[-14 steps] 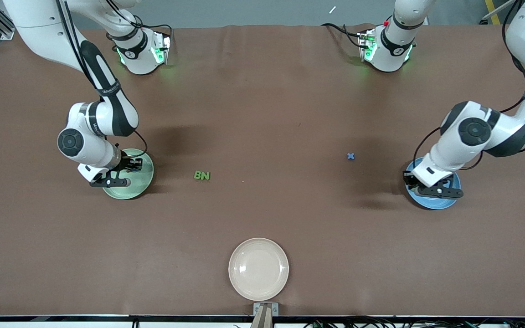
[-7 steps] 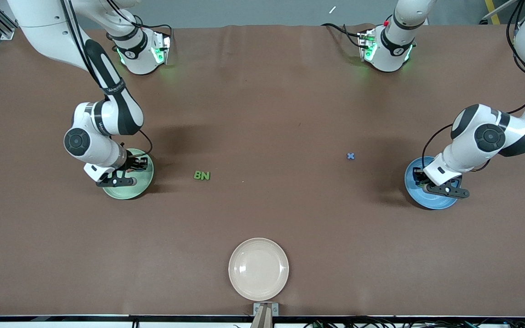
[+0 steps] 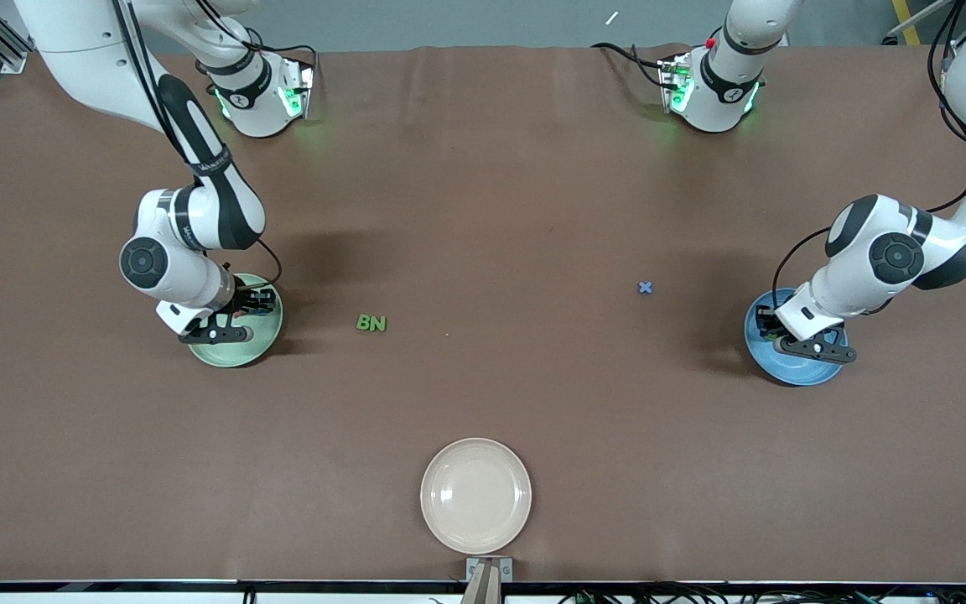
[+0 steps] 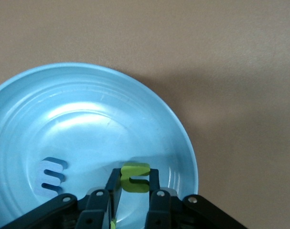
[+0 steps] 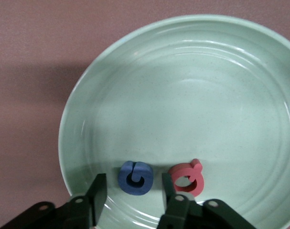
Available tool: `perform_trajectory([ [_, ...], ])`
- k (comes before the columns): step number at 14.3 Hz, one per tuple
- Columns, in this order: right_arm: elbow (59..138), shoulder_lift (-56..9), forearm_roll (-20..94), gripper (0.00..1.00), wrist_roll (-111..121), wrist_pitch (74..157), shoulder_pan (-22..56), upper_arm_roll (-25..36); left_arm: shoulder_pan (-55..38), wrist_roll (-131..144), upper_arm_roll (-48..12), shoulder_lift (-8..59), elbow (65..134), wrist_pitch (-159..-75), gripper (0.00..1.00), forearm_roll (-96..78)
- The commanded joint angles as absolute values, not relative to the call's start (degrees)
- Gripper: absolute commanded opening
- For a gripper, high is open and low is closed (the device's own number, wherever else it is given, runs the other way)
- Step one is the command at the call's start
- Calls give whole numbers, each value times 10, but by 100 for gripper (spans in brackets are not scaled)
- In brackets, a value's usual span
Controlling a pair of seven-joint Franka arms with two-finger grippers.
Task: Sort upper and lower case letters into plates
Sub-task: 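Place the c on the green plate while the left gripper places the n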
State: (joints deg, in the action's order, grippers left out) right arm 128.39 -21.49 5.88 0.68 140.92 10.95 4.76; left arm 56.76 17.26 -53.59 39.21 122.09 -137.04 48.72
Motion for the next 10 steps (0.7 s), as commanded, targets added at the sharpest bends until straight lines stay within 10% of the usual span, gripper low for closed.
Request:
perform_trajectory([
  [1, 1283, -200, 69, 100, 8, 1385, 114, 47, 567, 171, -531, 402, 1221, -1368, 18, 517],
  [4, 1253, -178, 69, 100, -41, 1320, 135, 47, 566, 172, -531, 403, 1219, -1368, 32, 517],
  [7, 1216, -179, 76, 100, -139, 1289, 184, 47, 563, 171, -534, 393, 1213, -1365, 89, 517],
  [10, 1193, -186, 81, 100, -227, 1295, 228, 47, 566, 177, -575, 388, 1202, -1322, 99, 505],
])
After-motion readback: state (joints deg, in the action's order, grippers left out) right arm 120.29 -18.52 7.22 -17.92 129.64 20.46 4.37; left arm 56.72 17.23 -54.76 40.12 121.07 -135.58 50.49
